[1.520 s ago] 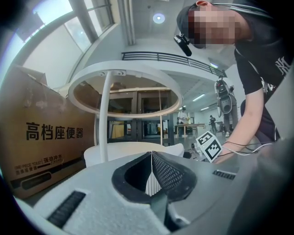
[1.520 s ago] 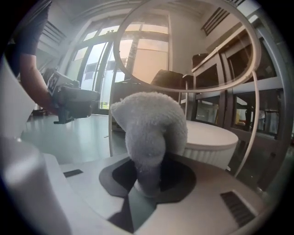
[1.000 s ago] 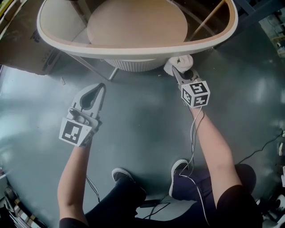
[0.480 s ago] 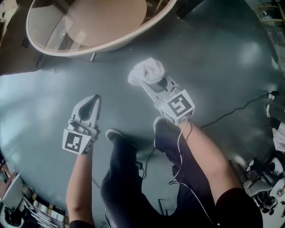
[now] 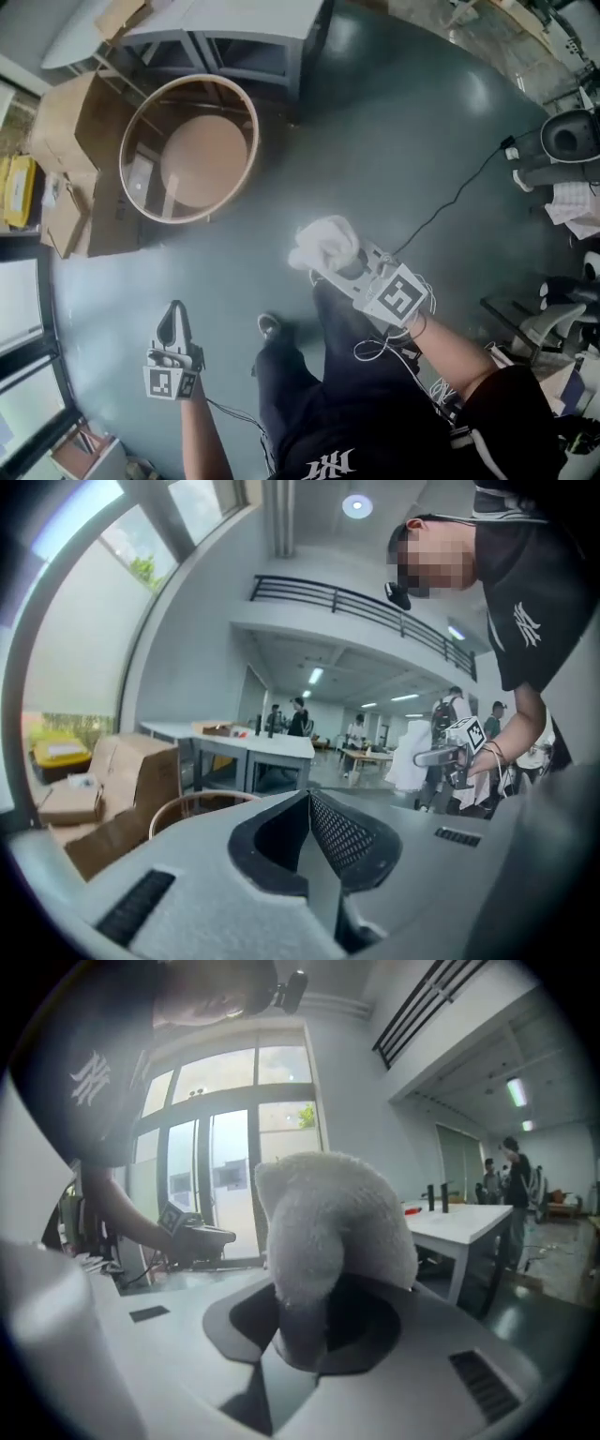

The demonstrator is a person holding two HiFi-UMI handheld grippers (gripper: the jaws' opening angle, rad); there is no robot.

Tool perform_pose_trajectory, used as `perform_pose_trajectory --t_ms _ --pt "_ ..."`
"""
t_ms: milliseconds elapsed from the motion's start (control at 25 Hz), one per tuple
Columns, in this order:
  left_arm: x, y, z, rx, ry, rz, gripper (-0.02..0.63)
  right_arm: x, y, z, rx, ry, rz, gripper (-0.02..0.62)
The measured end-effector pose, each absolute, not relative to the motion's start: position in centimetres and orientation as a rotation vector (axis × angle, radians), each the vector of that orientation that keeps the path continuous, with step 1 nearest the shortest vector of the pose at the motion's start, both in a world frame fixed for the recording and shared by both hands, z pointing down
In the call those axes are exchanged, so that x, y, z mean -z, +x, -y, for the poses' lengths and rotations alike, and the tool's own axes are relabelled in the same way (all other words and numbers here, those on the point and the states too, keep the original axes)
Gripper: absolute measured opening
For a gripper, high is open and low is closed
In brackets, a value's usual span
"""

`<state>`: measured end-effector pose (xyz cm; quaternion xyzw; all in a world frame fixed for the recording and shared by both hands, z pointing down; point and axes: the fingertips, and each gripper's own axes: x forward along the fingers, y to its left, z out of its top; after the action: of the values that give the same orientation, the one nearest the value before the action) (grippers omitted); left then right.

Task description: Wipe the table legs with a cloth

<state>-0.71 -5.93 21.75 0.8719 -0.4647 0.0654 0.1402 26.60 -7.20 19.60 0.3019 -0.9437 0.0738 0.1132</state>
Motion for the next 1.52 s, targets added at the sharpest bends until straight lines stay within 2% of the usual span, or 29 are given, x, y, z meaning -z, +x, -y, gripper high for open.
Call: perform_pose_trajectory --t_ms 120,280,440,600,760,960,1360,1520 --pt "-11.4 0.1 2.7 -0.180 2.661 1.246 0.005 -10.1 27.2 1.7 -0.330 1.042 2.786 0.084" --pt "-2.2 1.6 -2.1 -0.094 2.897 1.009 0.005 -0.2 25.2 -5.7 -0.261 1.245 2.867 0.084" --pt "3.5 1.0 -7.1 0.045 3.006 0.758 0.005 6.1 22.2 -13.7 -0.117 1.419 2.853 0.084" --pt "6.3 -0.2 -12.0 0.083 3.033 0.622 0.005 9.8 18.5 -20.8 -0.168 1.430 2.908 0.084" --pt "8.3 0.0 -17.7 0.154 3.067 0.596 0.005 11.9 16.7 -27.2 -0.197 1.305 2.956 0.084" --pt "9.6 -0.1 -26.1 0.085 3.054 0.614 0.005 12.7 15.0 -32.7 -0.186 1.186 3.031 0.084" --pt "8.6 -1.3 -45.1 -0.030 2.935 0.747 0.005 7.9 11.8 -44.7 -0.320 0.806 3.115 0.083" --pt "8.1 -3.6 -48.9 -0.077 2.885 0.815 0.005 7.7 9.5 -47.1 -0.369 0.746 3.154 0.083"
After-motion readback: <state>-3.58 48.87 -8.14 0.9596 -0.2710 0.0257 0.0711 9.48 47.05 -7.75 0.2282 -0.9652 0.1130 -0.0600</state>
